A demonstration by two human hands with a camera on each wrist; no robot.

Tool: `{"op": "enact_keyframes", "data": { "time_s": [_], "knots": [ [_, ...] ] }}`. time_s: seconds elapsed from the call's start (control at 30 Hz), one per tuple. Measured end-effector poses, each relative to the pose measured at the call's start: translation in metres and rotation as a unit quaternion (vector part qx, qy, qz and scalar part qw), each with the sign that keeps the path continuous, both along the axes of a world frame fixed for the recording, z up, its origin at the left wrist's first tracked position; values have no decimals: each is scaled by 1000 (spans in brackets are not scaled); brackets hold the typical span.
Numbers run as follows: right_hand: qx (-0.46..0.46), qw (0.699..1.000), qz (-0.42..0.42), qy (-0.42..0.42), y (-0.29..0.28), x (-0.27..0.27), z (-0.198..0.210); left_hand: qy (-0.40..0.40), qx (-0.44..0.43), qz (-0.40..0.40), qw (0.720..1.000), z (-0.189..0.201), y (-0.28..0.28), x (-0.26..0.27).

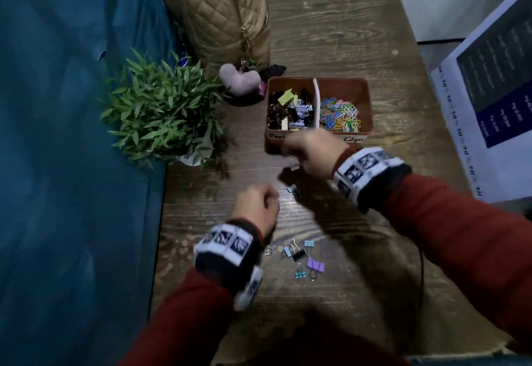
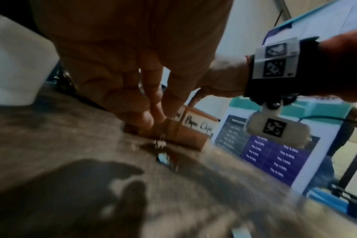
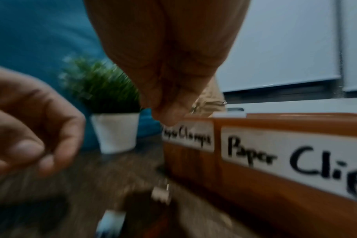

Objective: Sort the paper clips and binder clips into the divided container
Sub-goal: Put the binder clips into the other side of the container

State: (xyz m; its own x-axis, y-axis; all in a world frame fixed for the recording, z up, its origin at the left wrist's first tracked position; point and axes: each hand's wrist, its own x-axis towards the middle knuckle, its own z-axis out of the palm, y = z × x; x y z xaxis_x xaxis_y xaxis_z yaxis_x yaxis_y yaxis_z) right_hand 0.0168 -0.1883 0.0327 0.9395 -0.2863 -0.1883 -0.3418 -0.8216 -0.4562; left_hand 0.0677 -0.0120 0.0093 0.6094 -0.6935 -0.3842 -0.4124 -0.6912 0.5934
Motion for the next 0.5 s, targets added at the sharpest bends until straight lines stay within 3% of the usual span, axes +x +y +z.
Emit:
{"op": "enact_keyframes", "data": {
  "time_s": [0.1, 0.23, 0.4, 0.5],
  "knots": [
    [-35, 984, 121, 125, 10, -1, -33, -14, 94, -36, 995, -19, 33, -24],
    [-81, 951, 155, 256, 3, 4, -55, -8, 145, -80, 986, -32, 55, -47],
    [-121, 958, 120, 230, -14, -31, -59, -7, 123, -80, 989, -39, 56, -56],
    [-125, 974, 46, 184, -20, -71, -63, -10, 108, -81, 991, -41, 50, -57]
  ]
}}
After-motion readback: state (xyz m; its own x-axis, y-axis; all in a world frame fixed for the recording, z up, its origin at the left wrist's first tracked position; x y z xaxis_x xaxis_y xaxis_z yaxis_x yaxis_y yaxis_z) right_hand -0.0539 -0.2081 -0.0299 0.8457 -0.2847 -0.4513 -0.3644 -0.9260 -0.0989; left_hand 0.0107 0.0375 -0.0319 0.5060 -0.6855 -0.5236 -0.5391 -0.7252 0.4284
